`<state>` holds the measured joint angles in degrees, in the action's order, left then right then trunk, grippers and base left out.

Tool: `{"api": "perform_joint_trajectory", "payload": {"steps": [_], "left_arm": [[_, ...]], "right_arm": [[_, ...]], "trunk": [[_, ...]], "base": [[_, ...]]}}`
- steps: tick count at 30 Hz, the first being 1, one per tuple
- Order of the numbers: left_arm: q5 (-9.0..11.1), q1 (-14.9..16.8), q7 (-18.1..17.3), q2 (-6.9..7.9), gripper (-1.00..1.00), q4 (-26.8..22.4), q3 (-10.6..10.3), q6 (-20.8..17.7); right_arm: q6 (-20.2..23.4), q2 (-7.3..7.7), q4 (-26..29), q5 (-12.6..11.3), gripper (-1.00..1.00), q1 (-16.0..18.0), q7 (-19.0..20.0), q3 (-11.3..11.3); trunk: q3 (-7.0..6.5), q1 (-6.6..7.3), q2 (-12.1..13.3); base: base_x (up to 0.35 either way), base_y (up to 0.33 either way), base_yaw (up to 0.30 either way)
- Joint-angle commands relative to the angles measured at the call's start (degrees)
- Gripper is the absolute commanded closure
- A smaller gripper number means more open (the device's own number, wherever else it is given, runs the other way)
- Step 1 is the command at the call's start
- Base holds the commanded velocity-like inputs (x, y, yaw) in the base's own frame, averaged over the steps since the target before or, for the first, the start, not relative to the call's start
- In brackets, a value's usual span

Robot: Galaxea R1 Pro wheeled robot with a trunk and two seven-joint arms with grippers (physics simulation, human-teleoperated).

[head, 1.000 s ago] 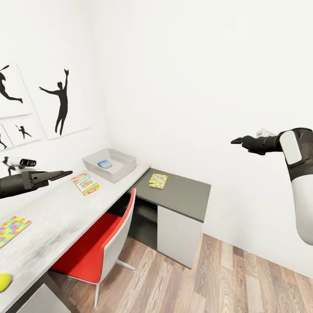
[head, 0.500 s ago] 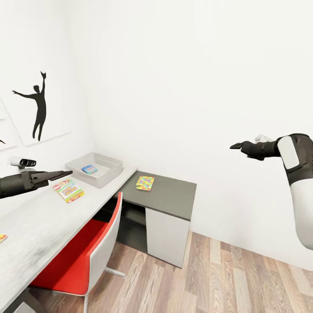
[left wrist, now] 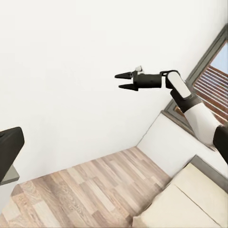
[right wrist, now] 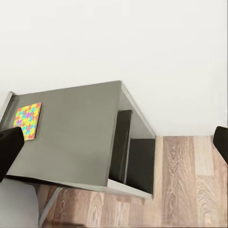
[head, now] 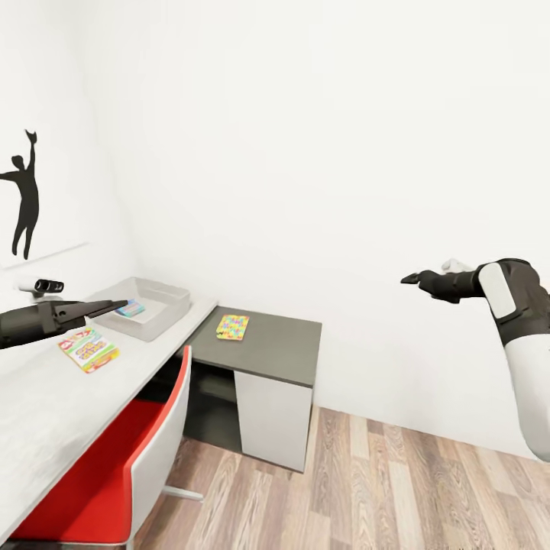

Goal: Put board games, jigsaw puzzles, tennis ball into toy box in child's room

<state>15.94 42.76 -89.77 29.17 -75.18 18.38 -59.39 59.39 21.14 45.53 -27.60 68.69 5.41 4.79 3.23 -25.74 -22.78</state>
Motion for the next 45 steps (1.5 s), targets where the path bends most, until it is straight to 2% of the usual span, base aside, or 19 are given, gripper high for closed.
{"api": "perform_joint_trajectory", "payload": {"steps": [1,9,12,15,21,29,32,33,39,44,45], "left_arm": [[-0.04,0.04,-0.23,0.02,-1.00,-0.02,0.00,-0.61],[-0.04,0.04,-0.23,0.01,-1.00,-0.01,-0.25,-0.61],[-0.04,0.04,-0.23,0.01,-1.00,0.01,-0.32,-0.61],[-0.05,0.04,-0.23,0.01,-1.00,0.03,-0.39,-0.61],[-0.13,0.02,-0.23,-0.03,-1.00,0.03,-0.59,-0.61],[-0.43,-0.04,-0.23,-0.49,-1.00,0.04,-0.77,-0.61],[-0.52,-0.09,-0.23,-0.59,-1.00,0.04,-0.95,-0.61],[-0.57,-0.11,-0.23,-0.63,-1.00,0.07,-1.39,-0.61],[-0.63,-0.28,-0.23,-0.68,-1.00,0.11,-4.10,-0.61],[-0.71,-0.49,-0.23,-1.05,-1.00,0.12,-5.25,-0.61],[-0.74,-0.52,-0.23,-1.45,-1.00,0.12,-5.54,-0.61]], "right_arm": [[-0.15,-0.03,-0.02,0.55,-1.00,-0.41,0.57,0.14],[-4.50,-0.38,-1.92,1.24,-1.00,-5.73,0.53,-0.19],[-6.04,-0.49,-2.51,1.44,-1.00,-8.71,0.50,-0.25],[-10.00,-0.72,-3.41,1.46,-1.00,-13.11,0.50,-0.38],[-15.62,-1.32,-5.65,1.37,-1.00,-19.40,0.48,-0.63],[-27.44,-5.53,-12.04,1.92,-1.00,-28.09,0.15,-0.73],[-30.60,-6.09,-13.60,2.47,-1.00,-30.36,-0.03,-0.77],[-32.72,-6.37,-14.57,2.99,-1.00,-31.86,-0.10,-0.79],[-38.47,-7.36,-17.27,3.96,-1.00,-37.35,-0.28,-0.74],[-45.55,-9.93,-19.57,4.22,-1.00,-43.44,-0.31,-0.61],[-48.41,-10.73,-19.88,4.24,-1.00,-45.04,-0.34,-0.63]], "trunk": [[0.06,-0.04,-0.14],[-0.49,-0.04,-0.14],[-0.70,-0.04,-0.14],[-0.91,-0.04,-0.14],[-1.33,-0.04,-0.14],[-1.92,-0.04,-0.14],[-2.10,-0.04,-0.14],[-2.14,-0.04,-0.14],[-2.28,-0.04,-0.14],[-2.30,-0.04,-0.14],[-2.30,-0.04,-0.14]], "base": [[0.000,0.000,-0.219],[0.000,0.000,-0.218],[0.000,0.000,-0.216],[0.000,0.000,-0.215],[0.000,0.000,-0.207],[0.000,0.000,-0.138],[0.000,0.000,-0.054],[0.000,0.000,-0.027],[0.000,0.000,-0.013],[0.000,0.000,-0.002],[0.000,0.000,0.000]]}}
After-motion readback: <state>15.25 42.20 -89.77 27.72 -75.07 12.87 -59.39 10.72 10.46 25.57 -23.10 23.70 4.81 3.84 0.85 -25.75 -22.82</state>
